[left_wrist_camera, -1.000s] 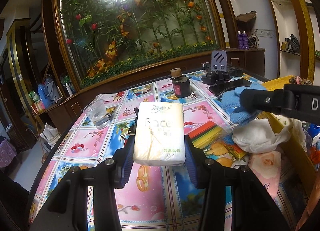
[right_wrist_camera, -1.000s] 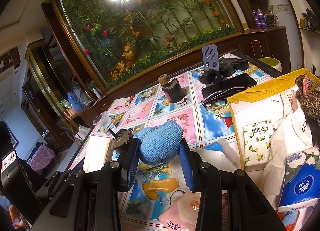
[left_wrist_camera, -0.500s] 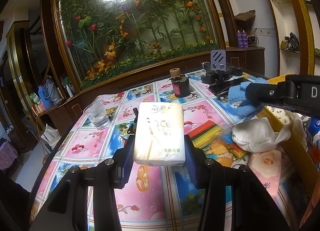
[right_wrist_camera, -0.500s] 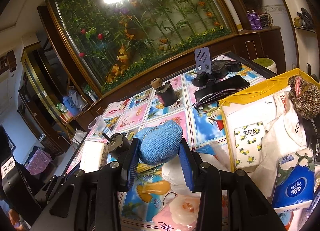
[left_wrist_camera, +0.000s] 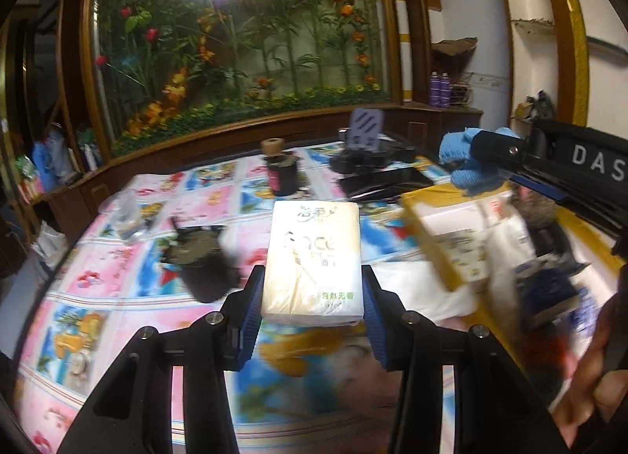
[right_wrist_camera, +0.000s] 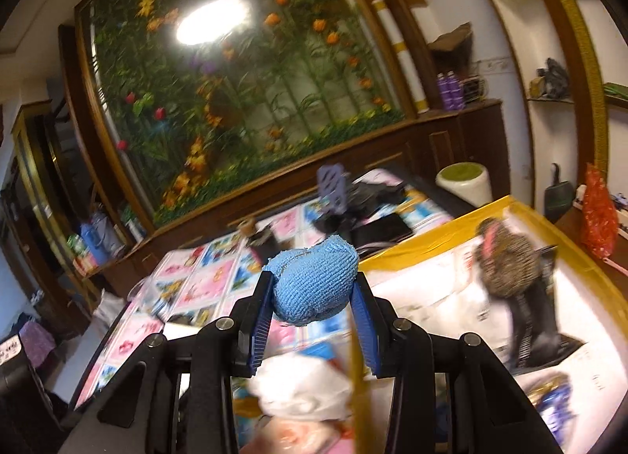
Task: Organize soft objects
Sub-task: 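Lift the Face pack with the left tool while the right carries the blue glove toward the box, then release the blue glove into the box with the right tool while the left lowers the Face pack there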
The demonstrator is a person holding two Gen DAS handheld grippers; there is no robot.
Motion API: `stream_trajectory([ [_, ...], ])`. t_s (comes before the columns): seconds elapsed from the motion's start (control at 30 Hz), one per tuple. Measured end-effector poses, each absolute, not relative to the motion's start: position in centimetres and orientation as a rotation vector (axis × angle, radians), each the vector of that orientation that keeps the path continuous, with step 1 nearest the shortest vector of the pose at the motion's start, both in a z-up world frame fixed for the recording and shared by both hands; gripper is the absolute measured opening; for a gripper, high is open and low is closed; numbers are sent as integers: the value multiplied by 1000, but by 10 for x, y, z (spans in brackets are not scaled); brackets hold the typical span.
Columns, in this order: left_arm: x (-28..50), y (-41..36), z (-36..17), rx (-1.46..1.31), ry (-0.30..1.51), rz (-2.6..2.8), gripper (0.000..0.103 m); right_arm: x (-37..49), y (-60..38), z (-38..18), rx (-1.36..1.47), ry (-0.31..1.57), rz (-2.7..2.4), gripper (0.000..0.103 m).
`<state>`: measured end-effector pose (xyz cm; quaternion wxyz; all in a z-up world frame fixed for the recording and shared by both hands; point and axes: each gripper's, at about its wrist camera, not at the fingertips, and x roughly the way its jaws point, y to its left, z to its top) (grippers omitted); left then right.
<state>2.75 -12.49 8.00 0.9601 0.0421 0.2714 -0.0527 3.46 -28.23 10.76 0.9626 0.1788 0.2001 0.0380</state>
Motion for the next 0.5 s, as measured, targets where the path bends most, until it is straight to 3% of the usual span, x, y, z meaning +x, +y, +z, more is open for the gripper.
stream_trajectory([
  [0.5,31,-241,67,58,719,-506,45,27,-403,109,507,419,-159,41],
])
